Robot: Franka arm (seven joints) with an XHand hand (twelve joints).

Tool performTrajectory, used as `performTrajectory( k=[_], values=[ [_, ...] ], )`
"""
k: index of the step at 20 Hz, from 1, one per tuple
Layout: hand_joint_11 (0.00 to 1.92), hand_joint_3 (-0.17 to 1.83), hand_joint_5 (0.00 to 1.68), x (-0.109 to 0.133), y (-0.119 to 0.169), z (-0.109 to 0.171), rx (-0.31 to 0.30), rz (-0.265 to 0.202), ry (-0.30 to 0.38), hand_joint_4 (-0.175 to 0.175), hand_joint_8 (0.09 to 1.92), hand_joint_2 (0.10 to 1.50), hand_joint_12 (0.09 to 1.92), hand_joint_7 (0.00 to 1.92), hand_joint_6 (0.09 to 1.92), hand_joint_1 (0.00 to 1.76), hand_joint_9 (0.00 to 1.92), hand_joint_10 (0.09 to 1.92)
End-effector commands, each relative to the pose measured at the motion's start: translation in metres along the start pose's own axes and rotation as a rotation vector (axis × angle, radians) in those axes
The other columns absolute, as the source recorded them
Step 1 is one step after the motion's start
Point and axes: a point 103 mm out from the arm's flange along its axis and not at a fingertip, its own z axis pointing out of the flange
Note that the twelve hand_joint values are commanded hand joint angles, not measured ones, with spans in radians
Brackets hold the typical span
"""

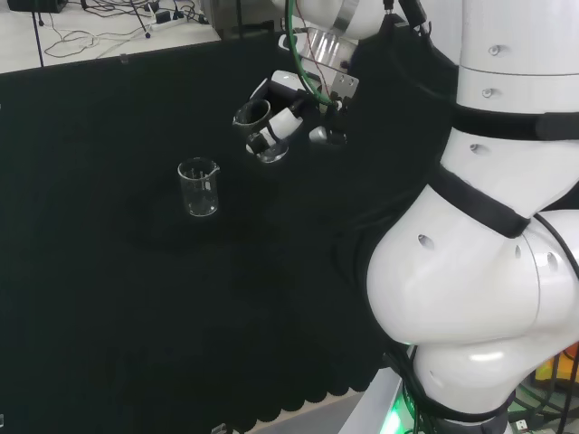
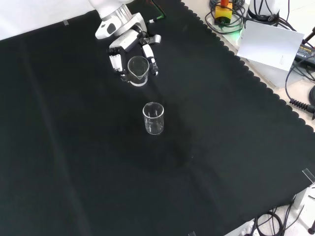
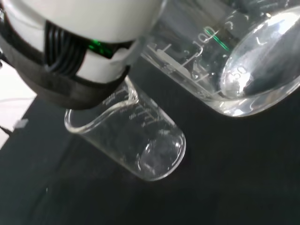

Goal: Pour the water from the handheld beaker into the one on the table.

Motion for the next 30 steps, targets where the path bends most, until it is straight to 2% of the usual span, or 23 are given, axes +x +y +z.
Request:
performTrajectory(
  k=[1,3,6,9,20,30],
  values=[
    [1.23,0.13,1.36,0.021,0.008,0.007,0.102,0.006,-0.076,-0.175,0.31,0.88,0.78,1.41,0.35,1.38,1.50,0.22],
    [1.25,0.34,1.37,0.027,0.012,0.011,0.125,0.009,-0.110,-0.175,0.30,0.78,0.77,1.44,0.37,1.34,1.56,0.25],
    [1.25,0.45,1.37,0.034,0.018,0.013,0.163,0.019,-0.159,-0.175,0.30,0.72,0.76,1.45,0.38,1.32,1.59,0.26],
    [1.26,0.47,1.37,0.038,0.023,0.015,0.220,0.027,-0.199,-0.175,0.30,0.71,0.76,1.45,0.39,1.32,1.60,0.26],
    [1.27,0.50,1.36,0.044,0.031,0.018,0.356,0.087,-0.320,-0.175,0.34,0.70,0.74,1.44,0.41,1.32,1.61,0.27],
    [1.28,0.52,1.35,0.050,0.035,0.014,0.428,0.127,-0.389,-0.175,0.37,0.69,0.73,1.42,0.44,1.32,1.62,0.29]
  ],
)
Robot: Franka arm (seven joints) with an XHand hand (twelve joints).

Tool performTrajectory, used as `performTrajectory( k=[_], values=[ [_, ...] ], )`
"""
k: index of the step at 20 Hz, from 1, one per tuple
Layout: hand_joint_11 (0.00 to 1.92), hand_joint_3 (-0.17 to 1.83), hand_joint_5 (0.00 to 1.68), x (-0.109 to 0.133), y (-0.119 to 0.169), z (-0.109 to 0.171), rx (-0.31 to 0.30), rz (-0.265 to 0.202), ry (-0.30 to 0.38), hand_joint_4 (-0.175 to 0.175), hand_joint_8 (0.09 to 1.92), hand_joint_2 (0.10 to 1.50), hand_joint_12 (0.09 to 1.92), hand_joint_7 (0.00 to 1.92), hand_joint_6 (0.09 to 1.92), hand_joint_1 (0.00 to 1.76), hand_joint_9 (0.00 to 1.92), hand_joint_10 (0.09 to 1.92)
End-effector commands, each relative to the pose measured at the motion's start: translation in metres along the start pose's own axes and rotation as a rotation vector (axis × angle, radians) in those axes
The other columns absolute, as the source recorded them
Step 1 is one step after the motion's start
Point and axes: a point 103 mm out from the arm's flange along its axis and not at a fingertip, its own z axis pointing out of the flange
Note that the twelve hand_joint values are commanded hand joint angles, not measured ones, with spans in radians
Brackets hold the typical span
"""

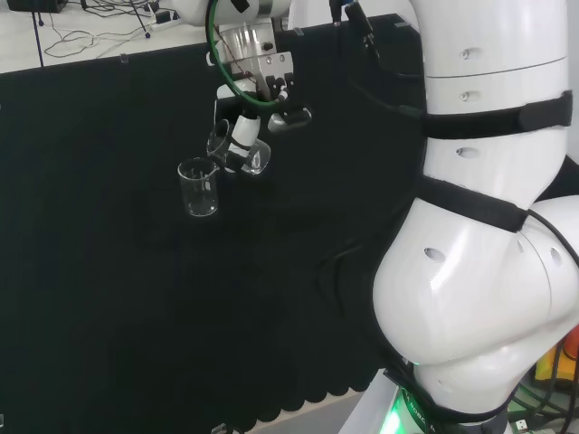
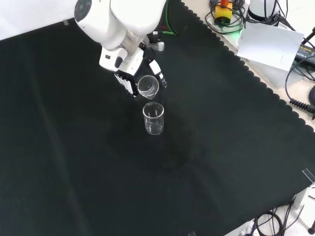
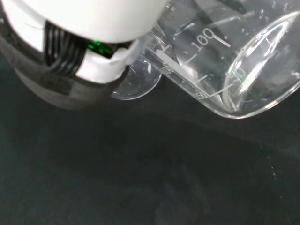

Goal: Pour the water from the handheld beaker into the one on the table.

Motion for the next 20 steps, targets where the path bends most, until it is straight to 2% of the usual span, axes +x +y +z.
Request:
performTrajectory(
  k=[1,20],
  values=[
    [1.29,0.53,1.35,0.003,0.000,-0.002,0.043,0.026,-0.035,-0.175,0.38,0.69,0.73,1.42,0.45,1.32,1.62,0.29],
    [1.30,0.54,1.34,0.025,0.000,-0.012,0.138,0.067,-0.158,-0.175,0.40,0.68,0.72,1.41,0.46,1.32,1.62,0.31]
  ],
)
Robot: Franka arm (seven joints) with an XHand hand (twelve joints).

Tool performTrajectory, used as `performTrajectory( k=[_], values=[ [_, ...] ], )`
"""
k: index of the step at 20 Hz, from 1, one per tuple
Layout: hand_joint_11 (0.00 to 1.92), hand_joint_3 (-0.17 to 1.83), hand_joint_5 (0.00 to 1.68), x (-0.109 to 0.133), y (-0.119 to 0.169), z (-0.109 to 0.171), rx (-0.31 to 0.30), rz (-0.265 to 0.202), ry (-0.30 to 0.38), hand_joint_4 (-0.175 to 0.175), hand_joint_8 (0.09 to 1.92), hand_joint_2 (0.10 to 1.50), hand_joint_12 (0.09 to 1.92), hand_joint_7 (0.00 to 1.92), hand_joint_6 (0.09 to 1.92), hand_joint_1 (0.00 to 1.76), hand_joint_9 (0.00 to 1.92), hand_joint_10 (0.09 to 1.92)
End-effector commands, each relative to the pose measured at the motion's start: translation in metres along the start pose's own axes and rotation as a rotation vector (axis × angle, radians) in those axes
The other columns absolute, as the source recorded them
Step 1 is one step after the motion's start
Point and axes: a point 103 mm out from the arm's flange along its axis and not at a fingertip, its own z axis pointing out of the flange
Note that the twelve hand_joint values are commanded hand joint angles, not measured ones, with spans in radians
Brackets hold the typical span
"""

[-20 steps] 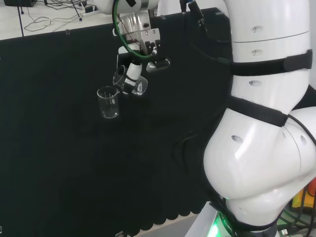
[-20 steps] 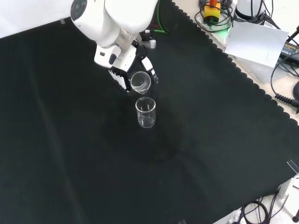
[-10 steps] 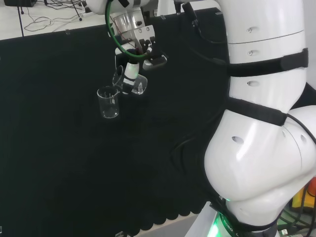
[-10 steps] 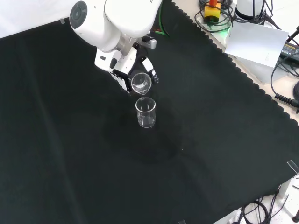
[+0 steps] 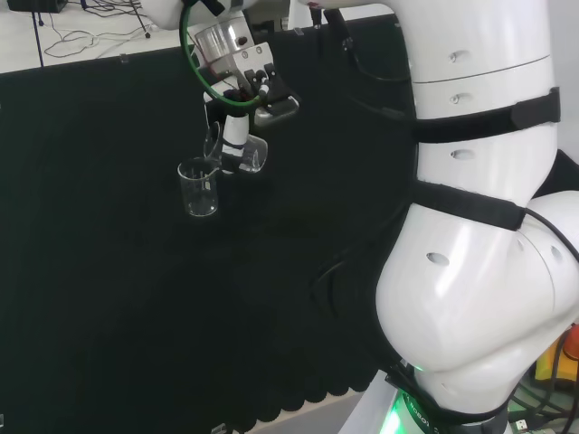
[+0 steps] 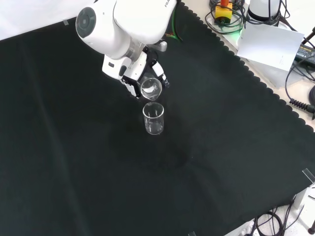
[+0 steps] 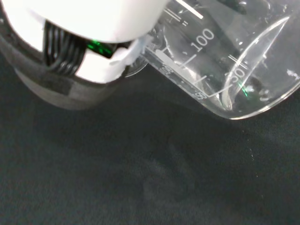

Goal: Pour the water from the handheld beaker into the one on the table.

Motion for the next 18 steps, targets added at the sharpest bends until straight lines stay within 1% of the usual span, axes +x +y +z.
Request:
performTrajectory(
  k=[1,12,18],
  values=[
    [1.30,0.54,1.34,0.007,0.000,-0.002,0.024,0.009,-0.035,-0.175,0.40,0.68,0.72,1.41,0.46,1.32,1.62,0.31],
    [1.30,0.54,1.34,0.020,0.005,-0.007,0.066,0.021,-0.097,-0.175,0.42,0.68,0.72,1.41,0.47,1.32,1.62,0.32],
    [1.30,0.55,1.34,0.024,0.005,-0.010,0.087,0.037,-0.122,-0.175,0.42,0.68,0.71,1.40,0.48,1.32,1.61,0.33]
  ],
)
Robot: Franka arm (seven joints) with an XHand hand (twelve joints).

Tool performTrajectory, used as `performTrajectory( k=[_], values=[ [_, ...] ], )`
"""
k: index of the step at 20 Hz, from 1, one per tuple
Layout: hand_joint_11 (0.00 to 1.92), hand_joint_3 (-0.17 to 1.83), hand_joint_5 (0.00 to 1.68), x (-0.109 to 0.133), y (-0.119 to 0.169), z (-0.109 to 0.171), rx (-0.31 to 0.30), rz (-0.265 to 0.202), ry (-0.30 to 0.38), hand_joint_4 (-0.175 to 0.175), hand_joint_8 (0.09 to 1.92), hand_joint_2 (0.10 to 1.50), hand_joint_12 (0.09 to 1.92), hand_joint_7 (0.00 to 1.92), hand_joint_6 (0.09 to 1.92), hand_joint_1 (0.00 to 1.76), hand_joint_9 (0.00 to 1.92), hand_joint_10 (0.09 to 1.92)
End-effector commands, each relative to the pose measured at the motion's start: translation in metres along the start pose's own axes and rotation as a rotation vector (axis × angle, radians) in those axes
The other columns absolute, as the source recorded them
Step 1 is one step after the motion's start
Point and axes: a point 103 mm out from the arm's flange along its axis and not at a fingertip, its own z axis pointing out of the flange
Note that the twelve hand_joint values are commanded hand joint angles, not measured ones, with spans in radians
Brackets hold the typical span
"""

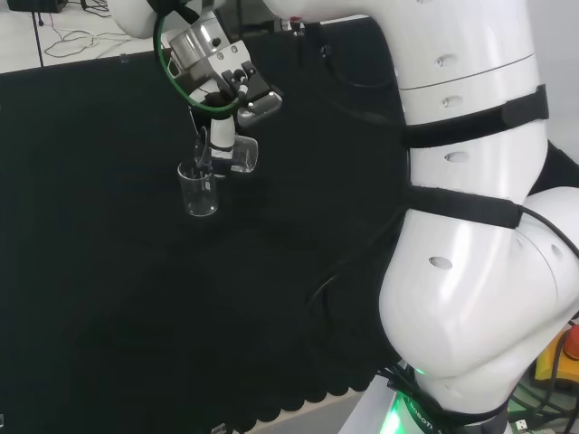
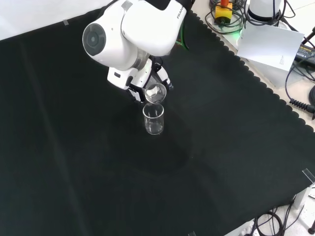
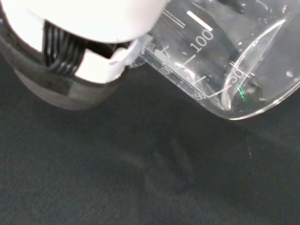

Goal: Pour the water from the handheld beaker into the one on the table.

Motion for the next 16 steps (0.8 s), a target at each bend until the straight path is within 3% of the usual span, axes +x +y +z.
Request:
performTrajectory(
  k=[1,16],
  values=[
    [1.30,0.55,1.34,0.0019,-0.0006,-0.0011,0.021,0.017,-0.022,-0.175,0.43,0.68,0.71,1.40,0.48,1.32,1.61,0.33],
    [1.30,0.56,1.33,0.0064,-0.0009,-0.0105,0.080,0.051,-0.069,-0.175,0.44,0.68,0.71,1.40,0.50,1.32,1.61,0.34]
  ],
)
